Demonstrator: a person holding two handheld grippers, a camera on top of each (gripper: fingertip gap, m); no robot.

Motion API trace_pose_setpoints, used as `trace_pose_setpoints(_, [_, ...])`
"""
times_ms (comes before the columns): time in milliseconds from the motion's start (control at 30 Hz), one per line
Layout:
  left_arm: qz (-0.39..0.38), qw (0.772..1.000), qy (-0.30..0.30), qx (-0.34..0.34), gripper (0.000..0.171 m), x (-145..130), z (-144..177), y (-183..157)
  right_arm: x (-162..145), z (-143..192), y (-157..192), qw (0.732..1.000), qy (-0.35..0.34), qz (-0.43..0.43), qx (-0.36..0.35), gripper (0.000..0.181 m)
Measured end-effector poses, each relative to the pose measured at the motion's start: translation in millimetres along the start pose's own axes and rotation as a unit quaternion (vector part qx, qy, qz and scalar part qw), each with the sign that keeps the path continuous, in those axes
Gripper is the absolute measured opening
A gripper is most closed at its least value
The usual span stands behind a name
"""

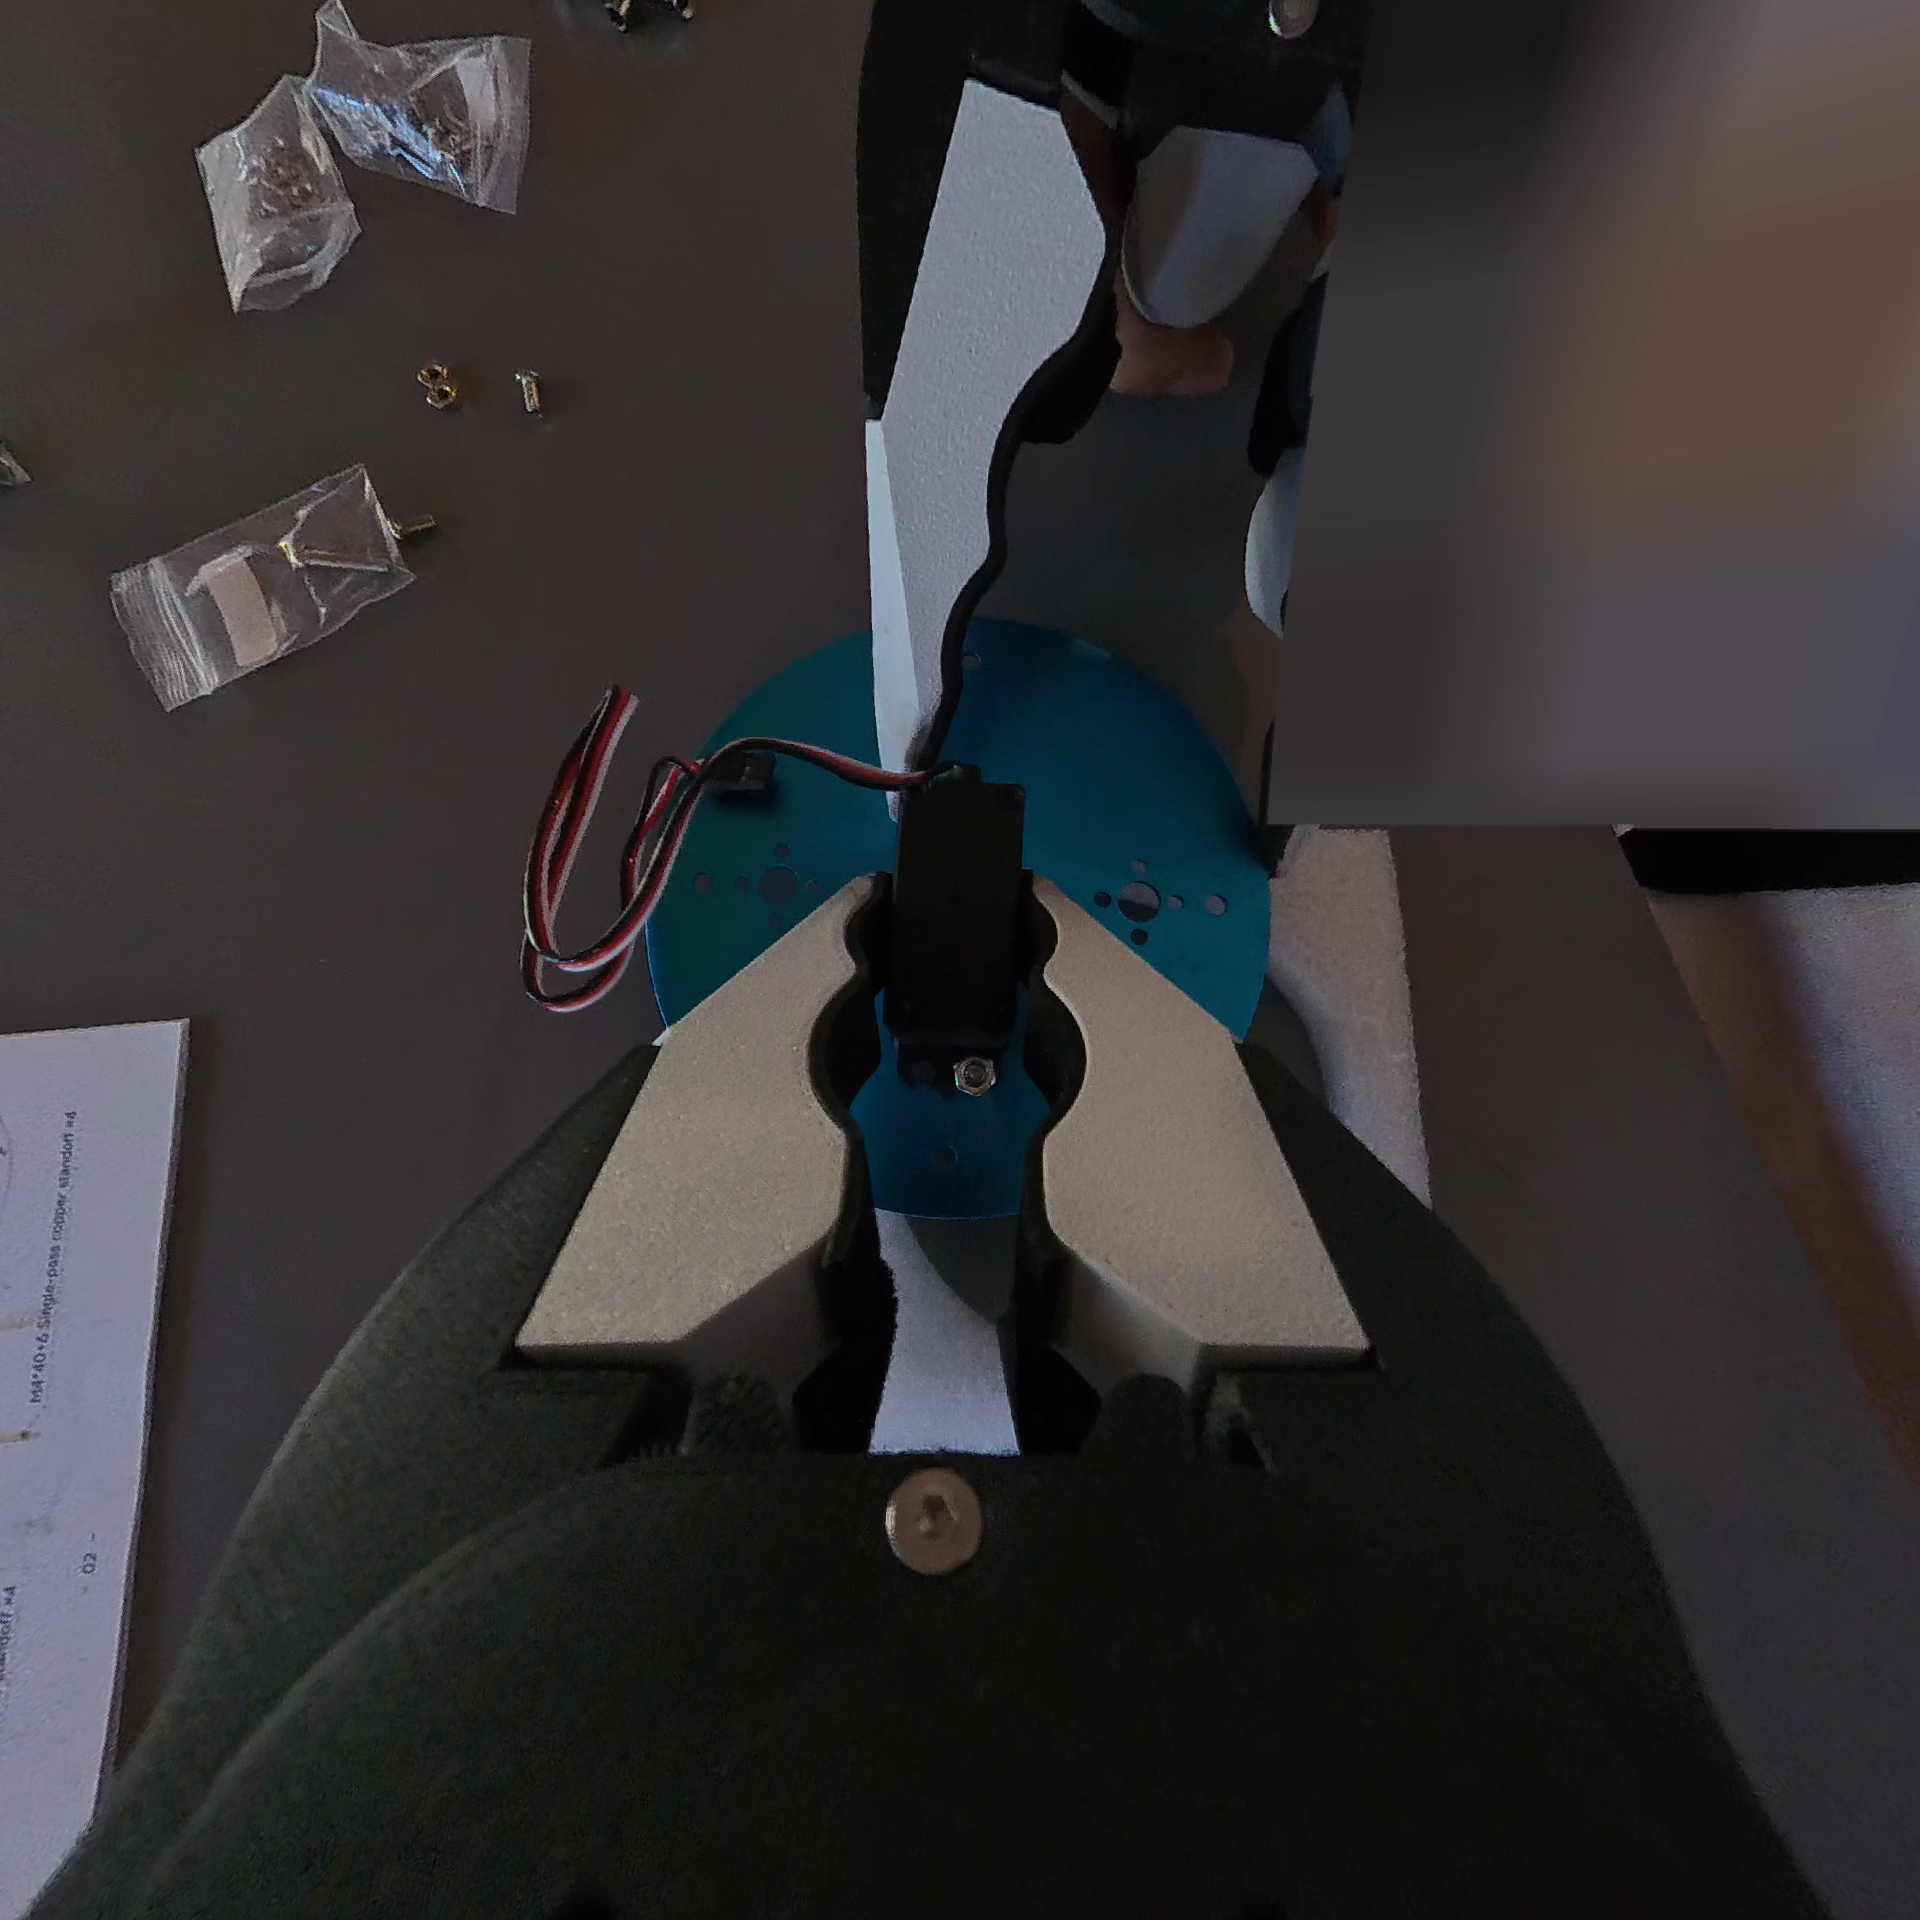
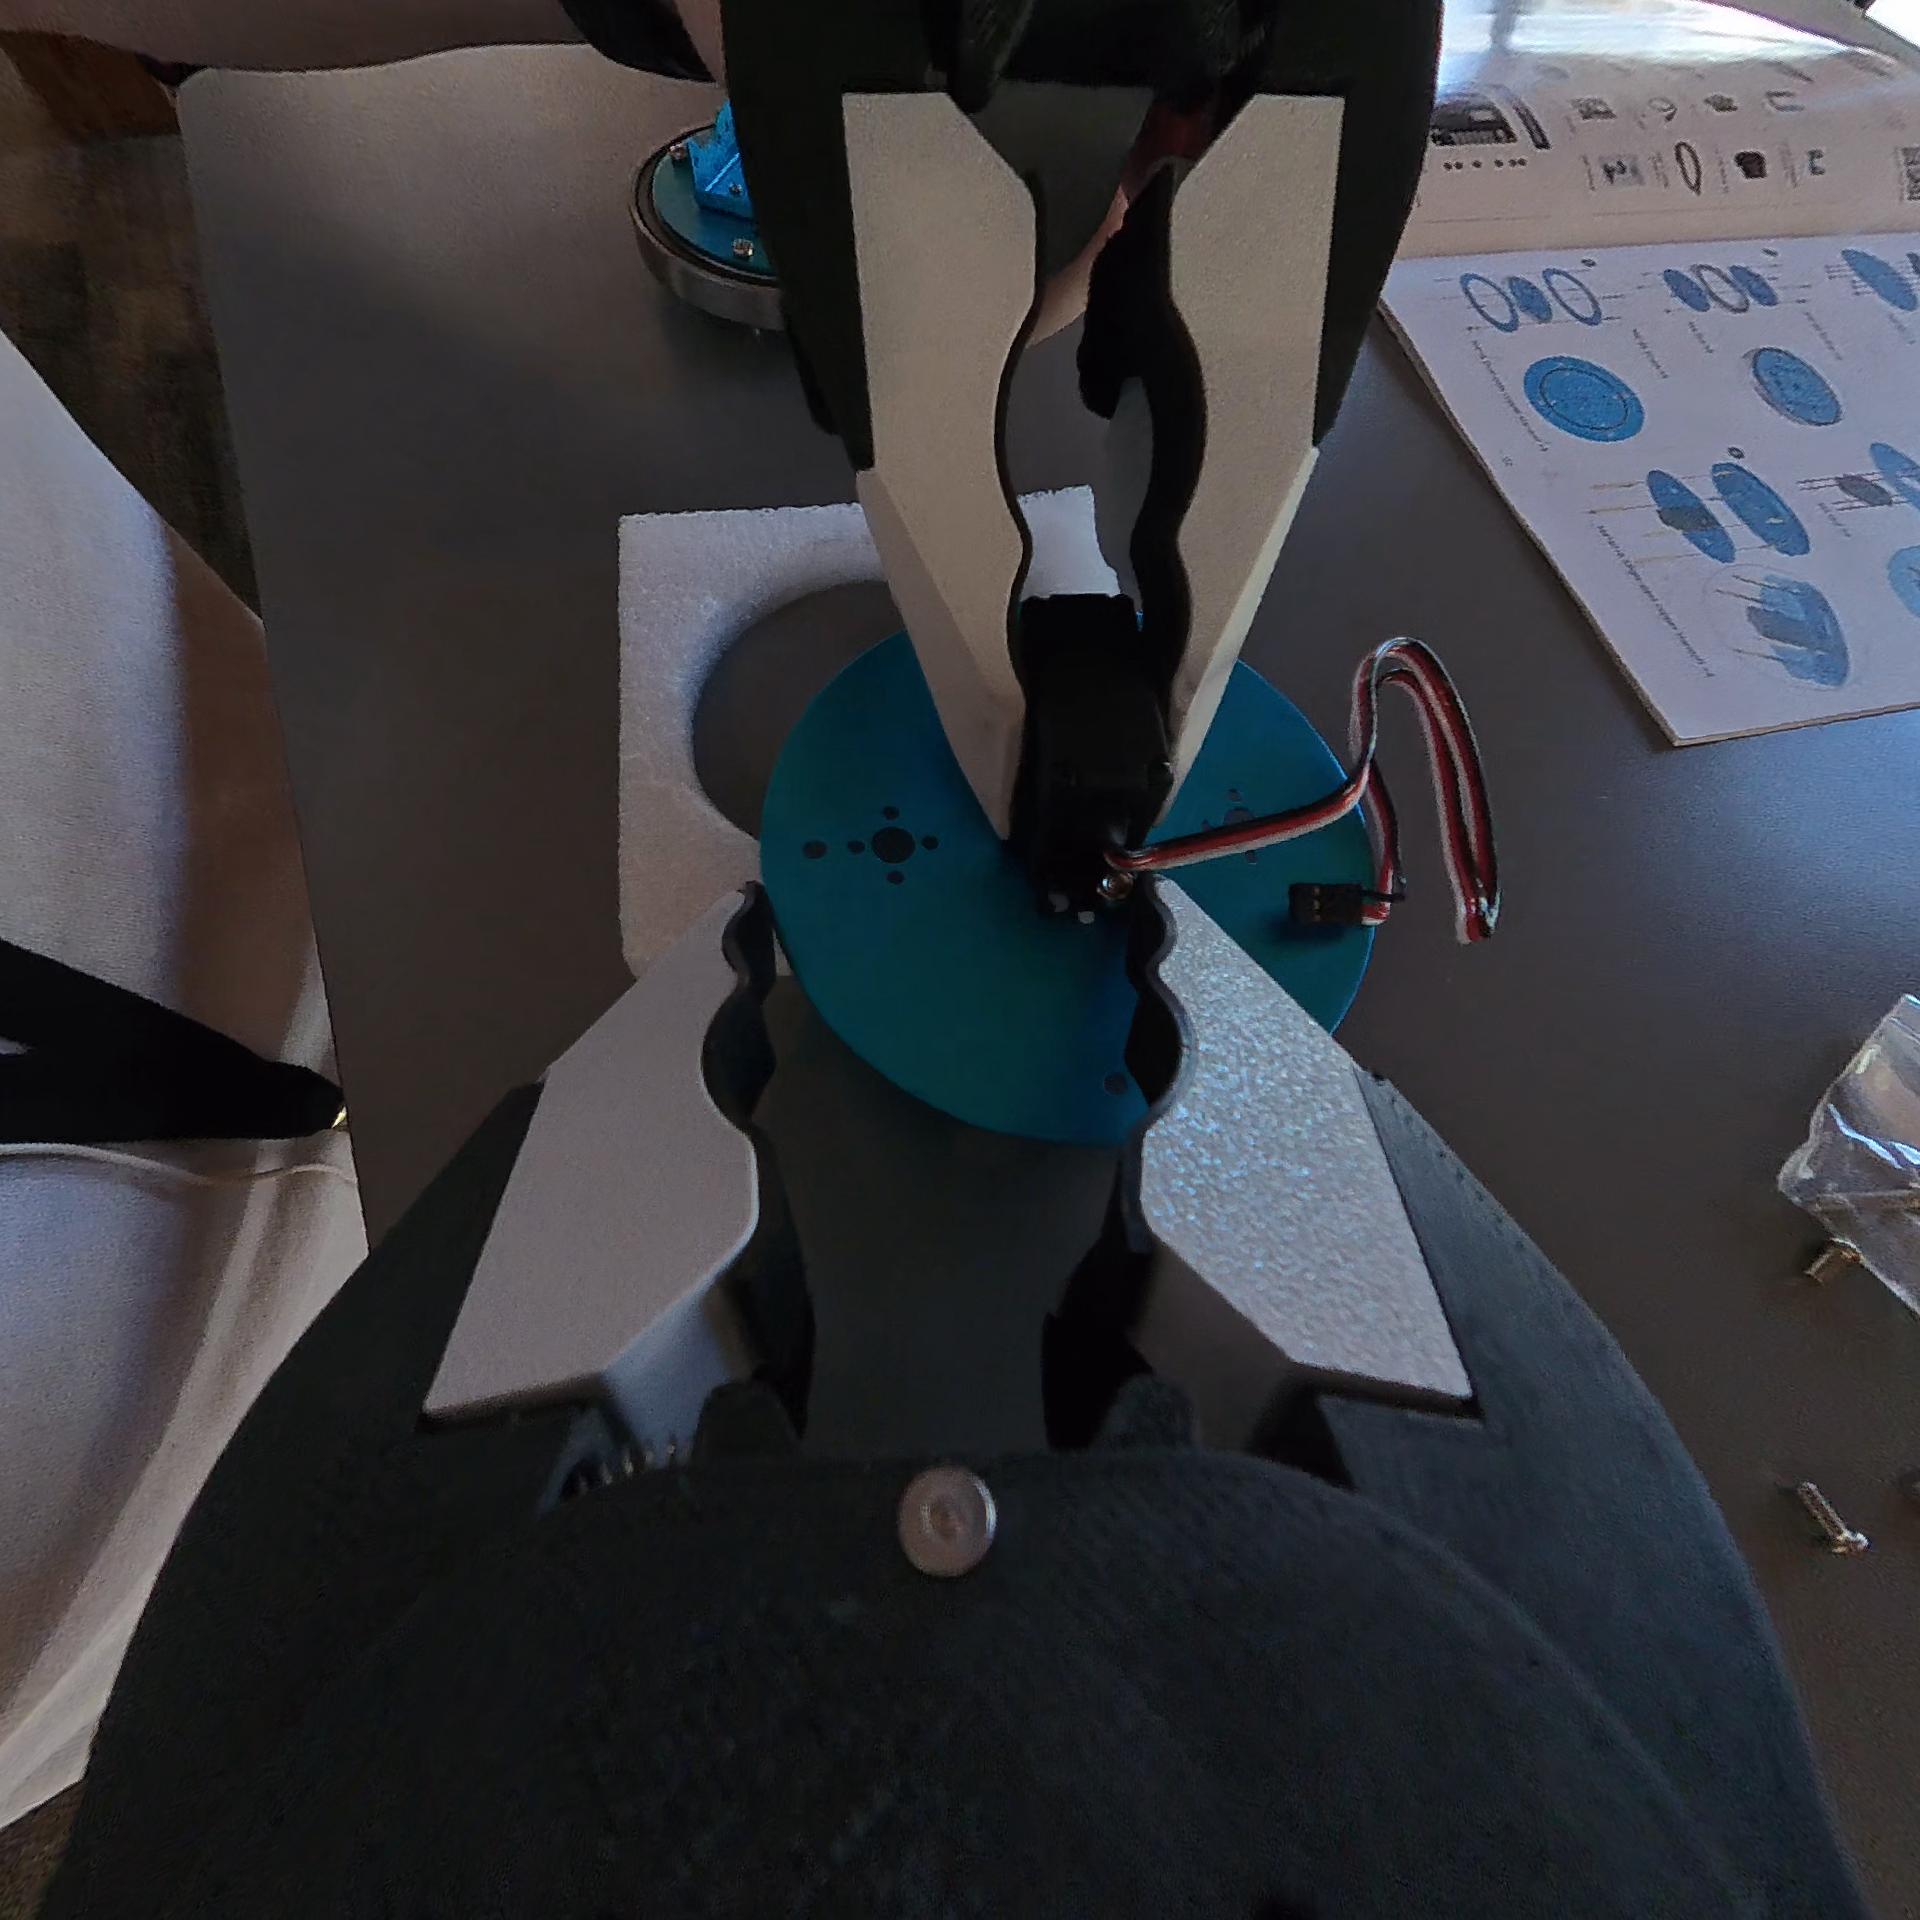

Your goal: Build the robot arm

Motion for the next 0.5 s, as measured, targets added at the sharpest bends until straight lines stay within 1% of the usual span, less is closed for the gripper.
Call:
trace_pose_setpoints(400, [-0.005,1.0,0.003,0.0,0.024,0.7,-0.4,-0.2,-0.4,0.7,3.8,1.0,0.002,-0.01,-0.022,0.068])
trace_pose_setpoints(500, [-0.007,1.0,0.004,0.0,0.024,0.8,-0.1,0.4,-0.3,1.9,3.2,1.0,-0.001,-0.024,-0.02,0.068])
Point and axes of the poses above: each gripper's, where its closed fingertips meet, z back along the fingers, x out of its top, y = z × x across the jaws, the point moved 8 cm from there along z, back along the fingers, and after that the axes turned 4 degrees about -z, right-handed, at the moved point
